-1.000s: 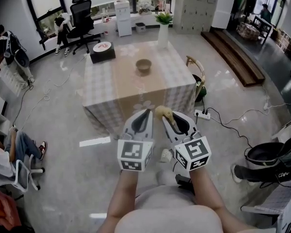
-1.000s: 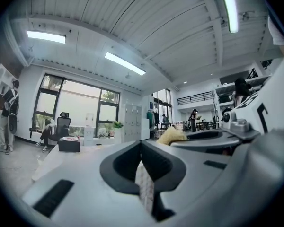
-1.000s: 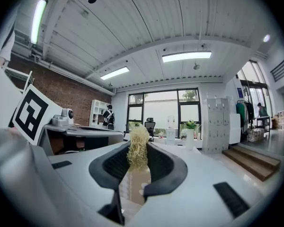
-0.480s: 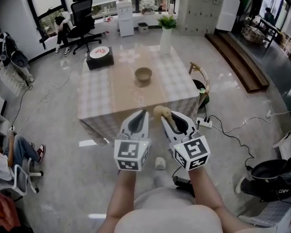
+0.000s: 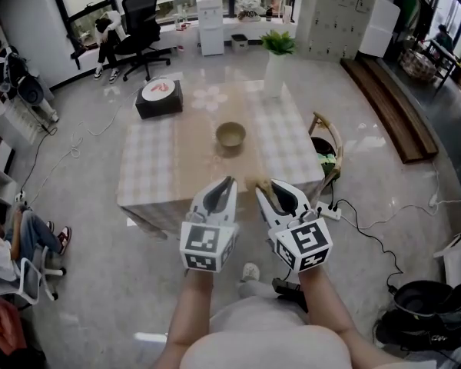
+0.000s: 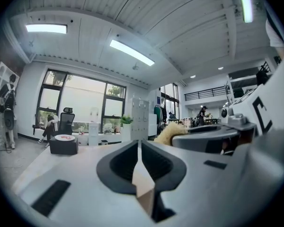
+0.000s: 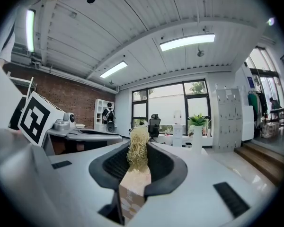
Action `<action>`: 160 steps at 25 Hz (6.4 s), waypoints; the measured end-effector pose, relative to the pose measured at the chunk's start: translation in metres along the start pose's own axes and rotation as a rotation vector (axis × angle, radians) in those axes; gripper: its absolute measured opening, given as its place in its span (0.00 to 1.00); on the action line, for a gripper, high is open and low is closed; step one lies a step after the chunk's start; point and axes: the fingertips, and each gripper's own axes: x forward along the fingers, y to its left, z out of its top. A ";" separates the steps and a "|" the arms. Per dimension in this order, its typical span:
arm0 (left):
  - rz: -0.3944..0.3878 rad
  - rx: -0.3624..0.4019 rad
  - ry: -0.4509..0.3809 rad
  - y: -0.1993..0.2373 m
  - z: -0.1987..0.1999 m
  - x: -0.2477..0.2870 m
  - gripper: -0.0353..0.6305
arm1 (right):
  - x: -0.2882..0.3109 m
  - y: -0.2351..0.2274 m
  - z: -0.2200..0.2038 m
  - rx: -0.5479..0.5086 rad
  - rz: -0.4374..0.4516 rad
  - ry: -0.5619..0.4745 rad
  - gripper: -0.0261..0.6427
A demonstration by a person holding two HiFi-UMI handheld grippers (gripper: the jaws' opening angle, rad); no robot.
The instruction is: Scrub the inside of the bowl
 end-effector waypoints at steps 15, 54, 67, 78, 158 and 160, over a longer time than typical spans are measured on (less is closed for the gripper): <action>0.054 0.039 0.066 0.031 -0.007 0.083 0.07 | 0.077 -0.075 0.003 0.033 0.067 0.002 0.18; -0.277 0.047 0.384 0.132 -0.134 0.221 0.66 | 0.227 -0.160 -0.051 0.147 -0.106 0.157 0.18; -0.313 0.127 0.501 0.137 -0.173 0.243 0.69 | 0.245 -0.170 -0.056 0.152 -0.135 0.190 0.18; -0.325 0.122 0.557 0.138 -0.188 0.250 0.71 | 0.257 -0.171 -0.050 0.148 -0.088 0.181 0.18; -0.343 0.149 0.635 0.138 -0.192 0.251 0.71 | 0.298 -0.178 -0.121 0.067 0.356 0.531 0.18; -0.343 0.148 0.637 0.138 -0.192 0.251 0.71 | 0.290 -0.177 -0.123 0.071 0.379 0.548 0.18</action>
